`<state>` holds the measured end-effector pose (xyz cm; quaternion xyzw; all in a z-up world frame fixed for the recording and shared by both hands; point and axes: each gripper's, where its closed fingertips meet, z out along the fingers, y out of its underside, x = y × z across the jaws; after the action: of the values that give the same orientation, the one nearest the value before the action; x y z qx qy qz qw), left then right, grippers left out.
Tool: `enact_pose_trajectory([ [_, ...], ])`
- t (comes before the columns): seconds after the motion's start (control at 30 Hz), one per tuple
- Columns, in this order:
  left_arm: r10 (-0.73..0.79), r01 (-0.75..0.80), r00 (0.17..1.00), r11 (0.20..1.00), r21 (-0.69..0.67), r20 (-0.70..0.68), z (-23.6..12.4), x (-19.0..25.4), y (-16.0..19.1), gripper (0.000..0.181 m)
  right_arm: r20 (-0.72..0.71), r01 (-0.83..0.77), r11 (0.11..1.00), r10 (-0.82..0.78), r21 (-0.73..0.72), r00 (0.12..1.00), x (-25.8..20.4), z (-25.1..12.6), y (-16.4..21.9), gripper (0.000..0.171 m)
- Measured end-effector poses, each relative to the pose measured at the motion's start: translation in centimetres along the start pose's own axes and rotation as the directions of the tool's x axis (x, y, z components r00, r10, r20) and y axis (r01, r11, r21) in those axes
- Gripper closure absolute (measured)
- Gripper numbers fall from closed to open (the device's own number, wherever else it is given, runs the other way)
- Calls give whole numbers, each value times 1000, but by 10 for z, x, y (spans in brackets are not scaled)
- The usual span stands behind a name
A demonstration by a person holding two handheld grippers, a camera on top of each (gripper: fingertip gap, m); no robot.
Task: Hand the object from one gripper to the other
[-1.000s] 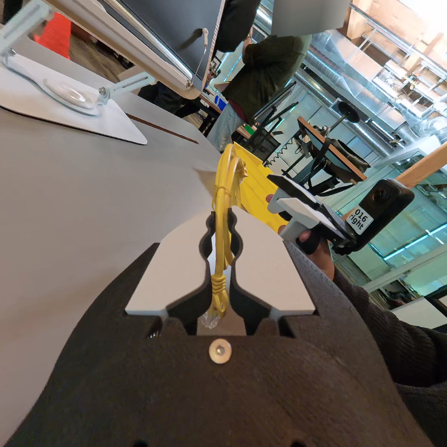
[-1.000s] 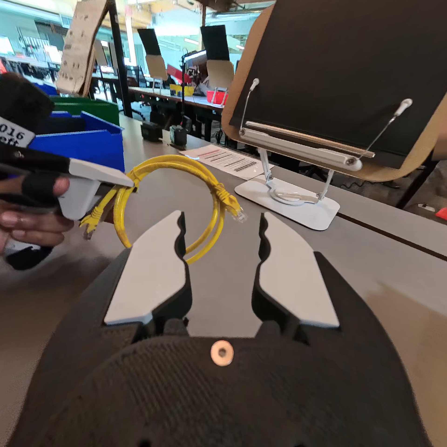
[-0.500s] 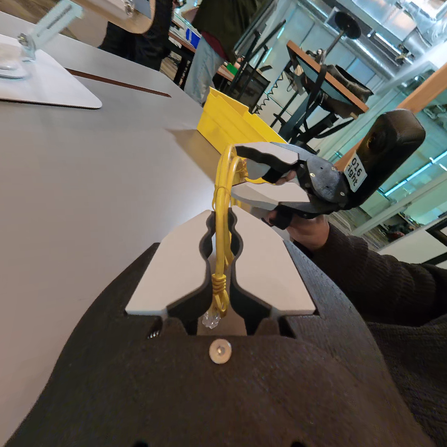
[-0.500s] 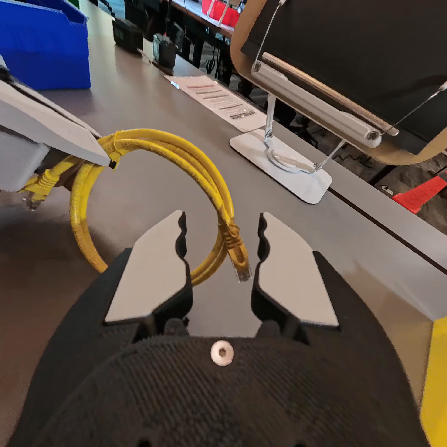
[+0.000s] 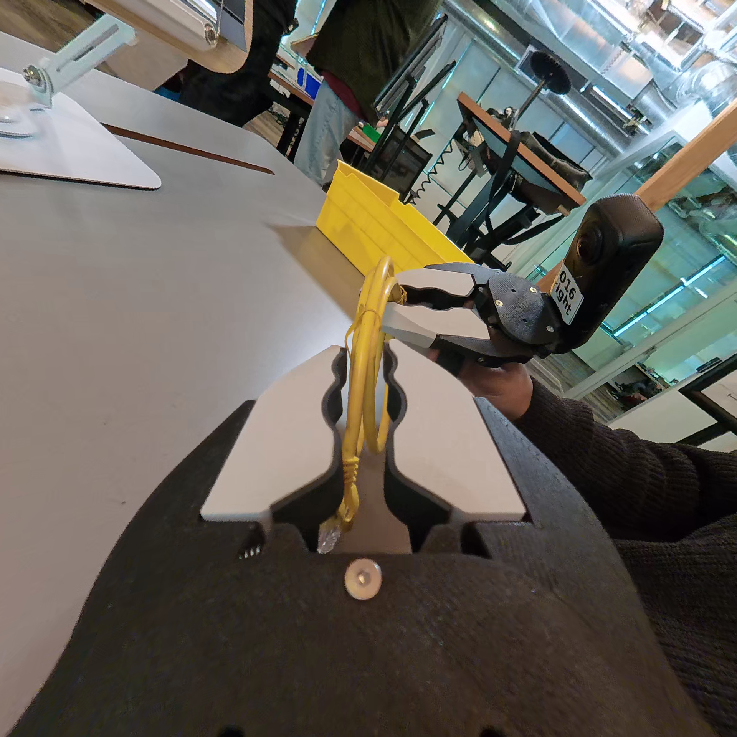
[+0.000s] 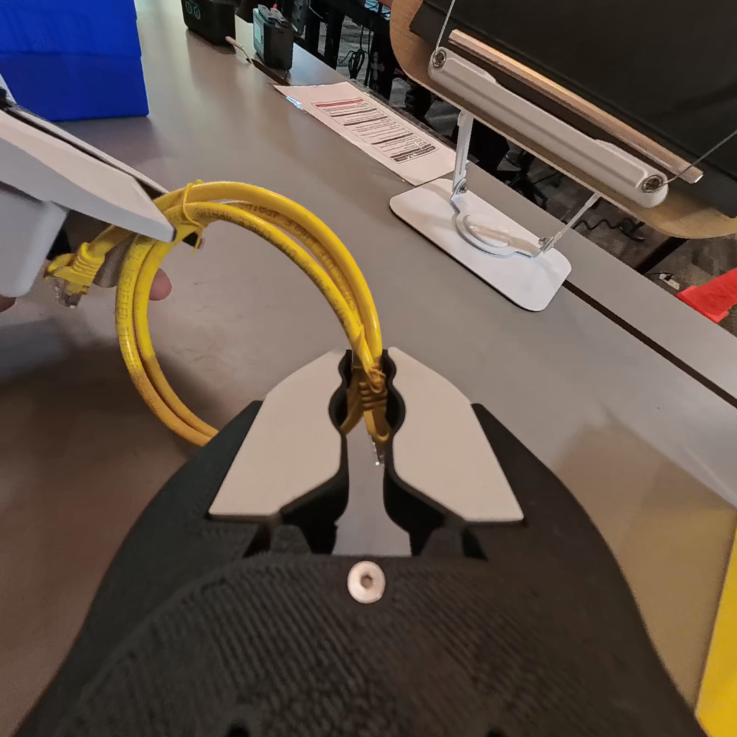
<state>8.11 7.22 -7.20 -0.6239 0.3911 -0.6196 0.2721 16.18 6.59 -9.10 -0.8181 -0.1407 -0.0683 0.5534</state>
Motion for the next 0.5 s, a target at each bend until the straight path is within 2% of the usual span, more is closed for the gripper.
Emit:
enact_pose_trajectory([
  [0.2, -2, 0, 1000, 998, 67, 31, -3, -5, -9, 142, -12, -44, 999, 44, -15, 999, 6, 0, 3, 157],
  [0.33, -4, -6, 998, 987, 161, 60, -9, -9, -22, 127, -105, -129, 991, 125, -29, 987, 26, -2, 10, 157],
  [0.4, 7, -21, 998, 978, 210, 67, -11, -7, -28, 129, -146, -181, 983, 176, -26, 973, 37, -5, 13, 157],
  [0.47, 35, -36, 999, 972, 234, 11, -11, 5, -30, 149, -178, -217, 976, 212, -12, 961, 46, -7, 14, 157],
  [0.5, 37, -29, 999, 972, 231, -30, -9, 13, -28, 154, -196, -222, 975, 217, -1, 956, 49, -9, 13, 157],
])
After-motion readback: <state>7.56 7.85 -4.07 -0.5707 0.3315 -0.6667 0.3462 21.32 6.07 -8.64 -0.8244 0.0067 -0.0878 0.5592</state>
